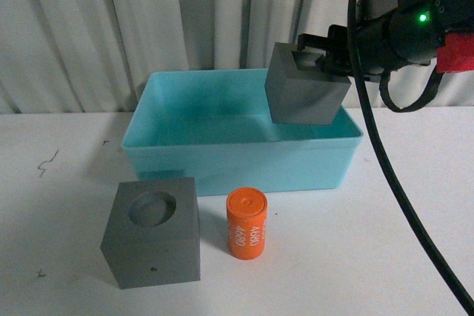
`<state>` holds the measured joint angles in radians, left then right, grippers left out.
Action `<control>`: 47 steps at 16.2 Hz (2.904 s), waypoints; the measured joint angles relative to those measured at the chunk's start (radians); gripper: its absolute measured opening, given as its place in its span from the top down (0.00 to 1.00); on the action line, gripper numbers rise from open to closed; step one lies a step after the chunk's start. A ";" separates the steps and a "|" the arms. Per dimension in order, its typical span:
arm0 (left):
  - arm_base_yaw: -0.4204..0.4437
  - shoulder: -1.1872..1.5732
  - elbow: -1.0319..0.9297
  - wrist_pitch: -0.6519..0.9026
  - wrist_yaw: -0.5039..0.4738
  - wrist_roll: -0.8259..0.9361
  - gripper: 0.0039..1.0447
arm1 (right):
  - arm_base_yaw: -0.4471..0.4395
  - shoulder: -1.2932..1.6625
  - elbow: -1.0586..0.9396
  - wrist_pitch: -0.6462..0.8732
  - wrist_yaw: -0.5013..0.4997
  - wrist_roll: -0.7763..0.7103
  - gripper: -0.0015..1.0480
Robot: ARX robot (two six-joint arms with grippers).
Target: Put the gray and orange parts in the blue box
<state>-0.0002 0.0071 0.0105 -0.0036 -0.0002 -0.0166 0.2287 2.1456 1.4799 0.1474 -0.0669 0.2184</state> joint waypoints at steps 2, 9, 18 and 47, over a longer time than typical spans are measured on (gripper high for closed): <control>0.000 0.000 0.000 0.000 0.000 0.000 0.06 | 0.001 0.007 0.019 -0.020 0.024 0.003 0.82; 0.000 0.000 0.000 0.000 0.000 0.000 0.06 | 0.006 0.027 0.026 -0.109 0.102 -0.004 0.74; 0.000 0.000 0.000 0.000 0.000 0.000 0.06 | -0.134 -0.787 -0.569 -0.021 0.168 0.115 0.06; 0.000 0.000 0.000 0.000 0.000 0.000 0.06 | -0.229 -1.673 -1.468 0.330 0.070 -0.212 0.98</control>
<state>-0.0002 0.0071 0.0105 -0.0036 -0.0002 -0.0166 -0.0002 0.4725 0.0116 0.4774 0.0032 0.0063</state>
